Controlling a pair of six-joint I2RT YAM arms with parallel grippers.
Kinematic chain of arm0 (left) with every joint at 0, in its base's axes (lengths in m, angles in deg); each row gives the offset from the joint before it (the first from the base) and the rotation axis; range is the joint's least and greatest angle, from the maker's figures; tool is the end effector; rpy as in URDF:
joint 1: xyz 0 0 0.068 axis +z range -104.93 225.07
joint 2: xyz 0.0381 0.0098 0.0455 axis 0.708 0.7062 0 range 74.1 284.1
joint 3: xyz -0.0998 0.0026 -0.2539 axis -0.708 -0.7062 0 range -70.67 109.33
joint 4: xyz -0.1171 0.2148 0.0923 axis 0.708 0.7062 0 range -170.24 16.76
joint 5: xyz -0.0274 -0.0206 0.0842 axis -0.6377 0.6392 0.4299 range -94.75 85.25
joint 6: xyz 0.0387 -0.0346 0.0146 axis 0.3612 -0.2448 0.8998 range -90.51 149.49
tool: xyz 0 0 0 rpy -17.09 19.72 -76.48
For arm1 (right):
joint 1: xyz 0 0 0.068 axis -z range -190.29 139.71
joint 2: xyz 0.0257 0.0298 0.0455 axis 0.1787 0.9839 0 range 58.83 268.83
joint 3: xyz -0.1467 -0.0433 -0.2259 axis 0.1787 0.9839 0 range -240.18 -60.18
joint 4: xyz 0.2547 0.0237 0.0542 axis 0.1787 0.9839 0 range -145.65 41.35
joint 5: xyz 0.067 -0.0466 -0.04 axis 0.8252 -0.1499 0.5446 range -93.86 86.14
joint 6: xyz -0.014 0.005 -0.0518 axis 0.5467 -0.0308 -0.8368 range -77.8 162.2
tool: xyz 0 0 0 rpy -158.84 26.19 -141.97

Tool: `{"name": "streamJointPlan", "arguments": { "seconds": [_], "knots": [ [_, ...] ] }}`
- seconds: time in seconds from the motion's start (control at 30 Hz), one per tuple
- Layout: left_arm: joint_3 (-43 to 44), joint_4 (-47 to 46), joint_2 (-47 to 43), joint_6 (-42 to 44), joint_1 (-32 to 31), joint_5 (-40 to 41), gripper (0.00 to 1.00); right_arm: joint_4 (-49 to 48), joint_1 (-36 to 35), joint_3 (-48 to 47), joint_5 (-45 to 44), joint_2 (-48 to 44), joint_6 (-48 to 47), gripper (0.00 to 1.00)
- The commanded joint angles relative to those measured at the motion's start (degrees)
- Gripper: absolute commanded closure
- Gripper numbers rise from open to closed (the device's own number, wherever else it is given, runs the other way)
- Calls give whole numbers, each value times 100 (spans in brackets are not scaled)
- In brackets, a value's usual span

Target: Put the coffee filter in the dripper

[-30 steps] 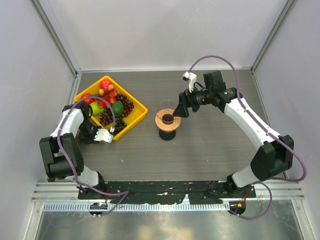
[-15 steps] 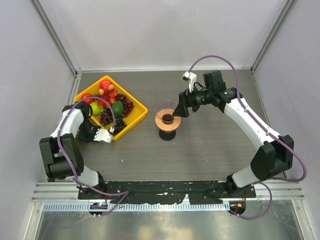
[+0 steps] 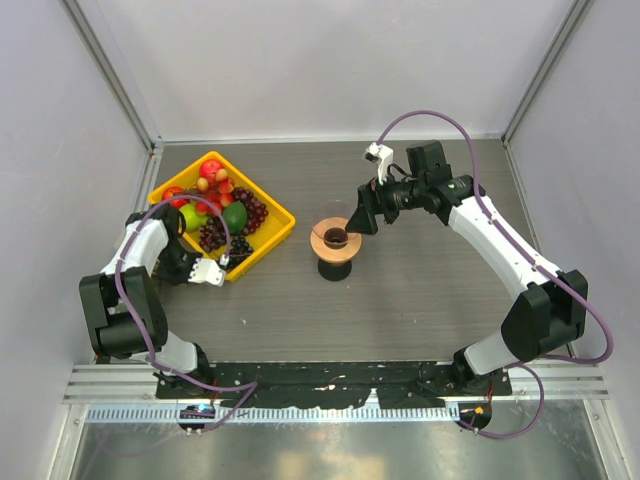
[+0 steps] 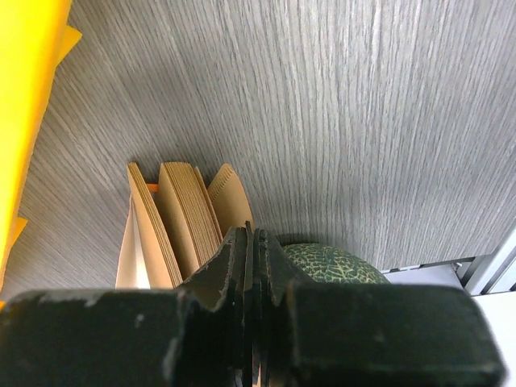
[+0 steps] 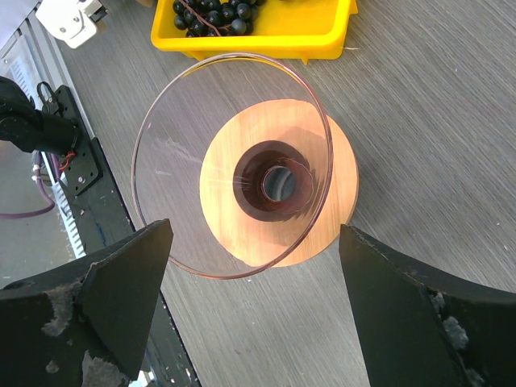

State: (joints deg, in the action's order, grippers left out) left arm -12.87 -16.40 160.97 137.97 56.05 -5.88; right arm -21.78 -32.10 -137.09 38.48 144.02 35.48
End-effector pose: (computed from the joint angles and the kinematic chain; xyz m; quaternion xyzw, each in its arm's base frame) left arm 0.2390 0.0456 0.2011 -0.7514 -0.6593 0.0268 0.0043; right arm 0.2911 0.1423 0.3333 -0.3520 0.7900 0.3769 0.3315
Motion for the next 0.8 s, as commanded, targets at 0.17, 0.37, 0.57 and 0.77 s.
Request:
{"name": "streamJointPlan", "arguments": {
  "seconds": [0.17,0.37,0.57,0.77],
  "knots": [
    [223,639,-434,-47,-70,-678,100,-240,-17,0,116,-134,48,9],
    [249,481,-364,-309,-70,-459,91,-249,-17,0,133,-143,66,9],
    [197,139,-302,-223,-9,-222,58,-258,-17,26,142,-134,92,9],
    [73,-99,-223,-3,0,-28,71,-258,-17,44,98,-143,92,9]
  ]
}}
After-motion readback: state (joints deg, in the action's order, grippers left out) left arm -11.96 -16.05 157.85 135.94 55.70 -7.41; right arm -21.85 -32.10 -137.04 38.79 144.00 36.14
